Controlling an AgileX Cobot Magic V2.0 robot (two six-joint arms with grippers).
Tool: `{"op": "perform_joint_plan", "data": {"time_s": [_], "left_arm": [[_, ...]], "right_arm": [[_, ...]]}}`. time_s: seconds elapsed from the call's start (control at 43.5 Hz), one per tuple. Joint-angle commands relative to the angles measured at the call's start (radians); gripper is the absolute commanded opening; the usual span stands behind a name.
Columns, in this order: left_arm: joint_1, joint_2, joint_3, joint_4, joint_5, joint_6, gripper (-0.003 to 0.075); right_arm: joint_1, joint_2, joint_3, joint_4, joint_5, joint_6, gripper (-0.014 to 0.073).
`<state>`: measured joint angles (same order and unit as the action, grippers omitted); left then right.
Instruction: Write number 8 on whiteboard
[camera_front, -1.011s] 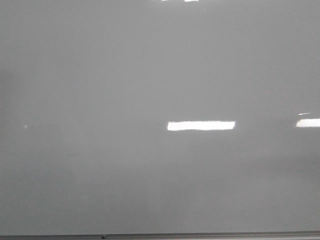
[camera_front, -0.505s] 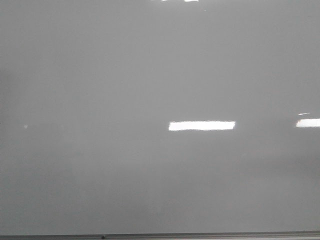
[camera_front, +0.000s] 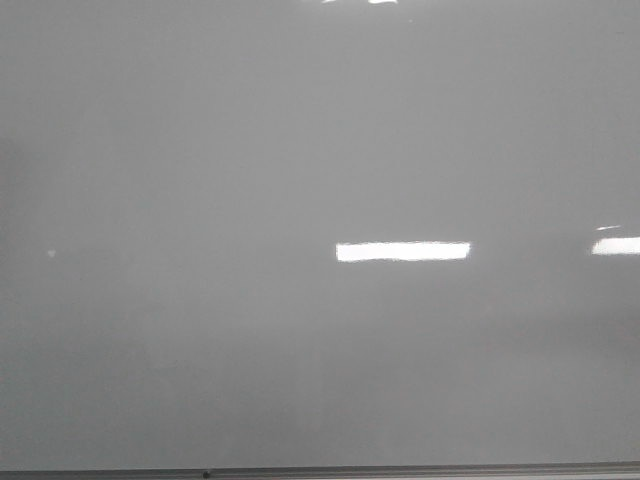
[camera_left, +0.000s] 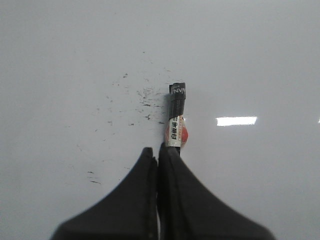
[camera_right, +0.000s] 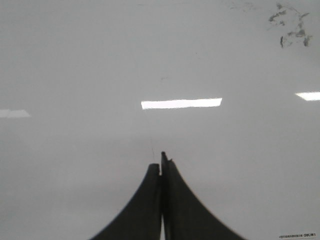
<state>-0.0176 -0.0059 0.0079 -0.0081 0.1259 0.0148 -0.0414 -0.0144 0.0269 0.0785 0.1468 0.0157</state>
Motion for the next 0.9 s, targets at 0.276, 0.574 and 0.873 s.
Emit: {"op": "perform_joint_plan", "data": {"time_s": [0.276,0.574,0.873], "left_arm": [[0.001,-0.014,-0.034,-0.055,-0.3,-0.003,-0.0021],[0.001,0.123,-0.28,-0.046,0.075,0.0,-0.0021],[0.001,0.313,-0.308,-0.046,0.11,0.0,-0.0017]], "right_arm": [[0.0,-0.014,-0.065,-0.011,-0.081,-0.001,-0.0071],[0.0,0.122,-0.369,0.0,0.216,-0.001,-0.0069],[0.0,0.274,-0.401,0.0,0.201,-0.001,-0.0069]]}}
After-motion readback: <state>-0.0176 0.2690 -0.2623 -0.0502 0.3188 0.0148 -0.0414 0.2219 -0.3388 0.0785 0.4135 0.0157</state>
